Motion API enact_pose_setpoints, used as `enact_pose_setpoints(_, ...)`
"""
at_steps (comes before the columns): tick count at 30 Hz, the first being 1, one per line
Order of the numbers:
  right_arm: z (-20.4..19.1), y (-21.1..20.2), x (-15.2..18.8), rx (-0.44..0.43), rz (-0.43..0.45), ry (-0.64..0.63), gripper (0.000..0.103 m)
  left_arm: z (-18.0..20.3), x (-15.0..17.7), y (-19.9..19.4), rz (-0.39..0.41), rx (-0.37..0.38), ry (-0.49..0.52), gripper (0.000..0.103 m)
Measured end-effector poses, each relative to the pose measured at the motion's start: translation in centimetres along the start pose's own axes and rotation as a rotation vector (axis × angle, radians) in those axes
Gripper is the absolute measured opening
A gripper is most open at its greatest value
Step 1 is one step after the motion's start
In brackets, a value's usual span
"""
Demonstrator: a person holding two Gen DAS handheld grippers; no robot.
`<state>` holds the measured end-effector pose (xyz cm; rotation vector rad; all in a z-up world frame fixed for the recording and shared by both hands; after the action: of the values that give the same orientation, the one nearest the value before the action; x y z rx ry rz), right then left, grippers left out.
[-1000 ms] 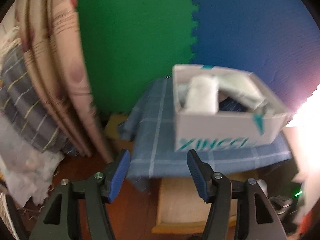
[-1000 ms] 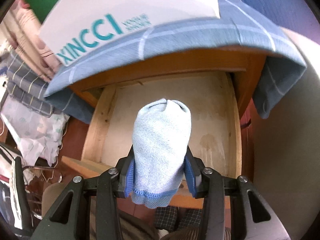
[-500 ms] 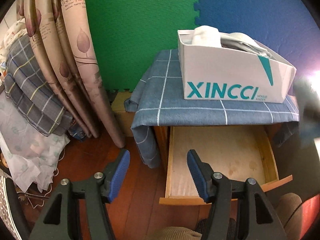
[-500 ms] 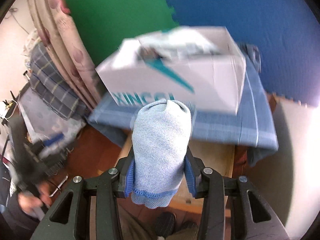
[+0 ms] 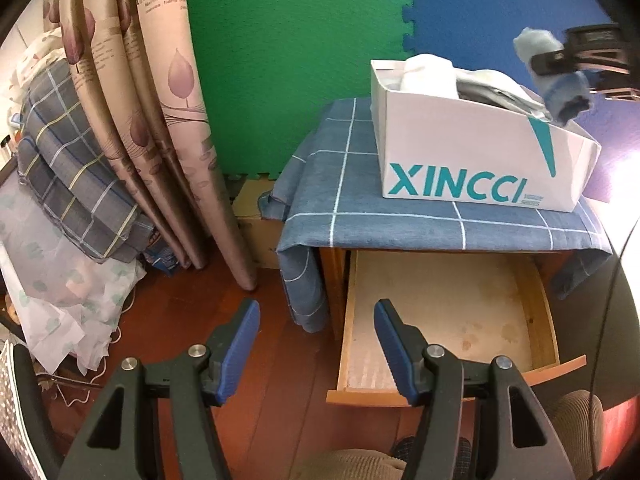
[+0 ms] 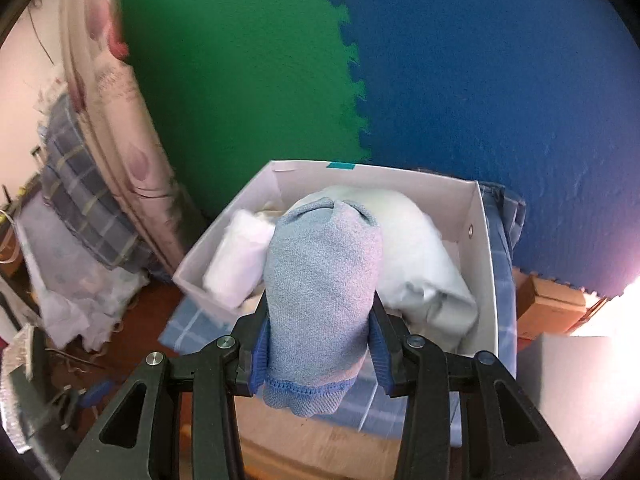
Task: Take underwear out of drawer
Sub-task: 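Carry the blue sock into the white box and open the right tool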
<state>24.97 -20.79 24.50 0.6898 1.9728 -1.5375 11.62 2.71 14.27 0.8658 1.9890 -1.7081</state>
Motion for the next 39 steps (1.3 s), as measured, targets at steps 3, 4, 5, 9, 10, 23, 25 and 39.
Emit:
enact_pose_setpoints(3,0.0,3.0,-0.6,0.030,-0.044,0.003,0.040,-0.2,-0.2,0.1,0.001,-0.013,-0.004,0.061)
enact_pose_setpoints(4,0.1,3.6,-0.7,0.036,-0.052,0.001,0.040,-0.2,-0.3,0.2,0.000,-0.016,-0.004,0.061)
enact_pose_setpoints(5,0.0,4.4,-0.8,0.046,-0.062,-0.003,0.040,-0.2,-0.4,0.3,-0.001,-0.014,-0.003,0.061)
enact_pose_setpoints(9,0.0,7.5,-0.6,0.082,-0.103,-0.017,0.040,-0.2,-0.7,0.8,-0.006,0.002,-0.011,0.061)
enact_pose_setpoints(10,0.0,8.0,-0.6,0.093,-0.110,-0.021,0.040,-0.1,-0.8,0.9,-0.010,0.005,-0.012,0.061)
enact_pose_setpoints(23,1.2,11.0,0.0,0.154,-0.152,-0.019,0.060,0.9,-1.1,2.2,-0.034,0.038,-0.019,0.061)
enact_pose_setpoints(25,0.8,10.4,0.1,0.157,-0.139,-0.036,0.076,1.0,-1.1,2.1,-0.033,0.038,-0.020,0.061)
enact_pose_setpoints(39,-0.2,-2.4,4.8,0.089,0.056,0.018,0.102,2.5,-1.2,-0.9,0.014,0.058,-0.010,0.061)
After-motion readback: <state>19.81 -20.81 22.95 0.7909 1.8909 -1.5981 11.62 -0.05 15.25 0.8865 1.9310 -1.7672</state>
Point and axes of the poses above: each gripper's, at about its wrist camera, not at the fingertips, and y roughly the way its jaws point, z to its right, x to its underside, the point moved 4 cm from there along y, roughly the way its jaws point, and after that the axes turned 8 degrees about y, right-handed, at the moved point
